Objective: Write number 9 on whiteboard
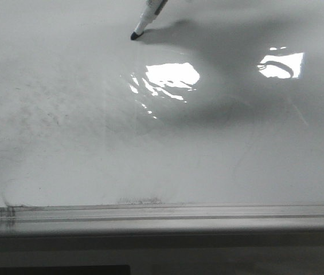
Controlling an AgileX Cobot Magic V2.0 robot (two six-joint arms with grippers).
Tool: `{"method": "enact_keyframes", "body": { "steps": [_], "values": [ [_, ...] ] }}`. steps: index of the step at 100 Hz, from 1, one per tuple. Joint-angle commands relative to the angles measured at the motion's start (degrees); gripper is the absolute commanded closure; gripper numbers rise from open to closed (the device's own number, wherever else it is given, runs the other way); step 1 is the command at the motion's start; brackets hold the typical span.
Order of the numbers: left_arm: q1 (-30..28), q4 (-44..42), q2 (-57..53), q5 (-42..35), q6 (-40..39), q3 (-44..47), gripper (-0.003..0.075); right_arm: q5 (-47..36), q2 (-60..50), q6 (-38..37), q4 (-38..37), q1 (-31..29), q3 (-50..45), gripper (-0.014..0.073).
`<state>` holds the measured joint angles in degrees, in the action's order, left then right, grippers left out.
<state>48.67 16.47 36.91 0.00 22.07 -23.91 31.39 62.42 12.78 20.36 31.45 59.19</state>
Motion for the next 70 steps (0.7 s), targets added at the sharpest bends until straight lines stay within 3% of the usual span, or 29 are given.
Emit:
{"method": "enact_keyframes", "body": {
  "steps": [1,16,29,53,70],
  "values": [
    [-0.06,0.66,-0.19,-5.13,-0.66,-1.76,0.0385,-4.04,2.19,0.33,-1.50,0.56,1.47,0.0636],
    [-0.06,0.66,-0.19,-5.48,-0.66,-1.76,0.0385,0.06,2.34,-0.85,-3.61,3.97,1.47,0.0636],
    [-0.06,0.66,-0.19,-5.25,-0.75,-1.76,0.0385,-0.30,-1.09,-6.53,-12.34,2.87,2.72,0.0636],
    [-0.06,0.66,-0.19,-5.25,-0.75,-1.76,0.0385,-2.68,0.60,-6.42,-12.72,2.00,6.86,0.0636],
    [-0.06,0.66,-0.19,-5.25,-0.75,-1.76,0.0385,3.71,0.24,-8.83,-11.53,2.72,0.09,0.0636]
  ]
}}
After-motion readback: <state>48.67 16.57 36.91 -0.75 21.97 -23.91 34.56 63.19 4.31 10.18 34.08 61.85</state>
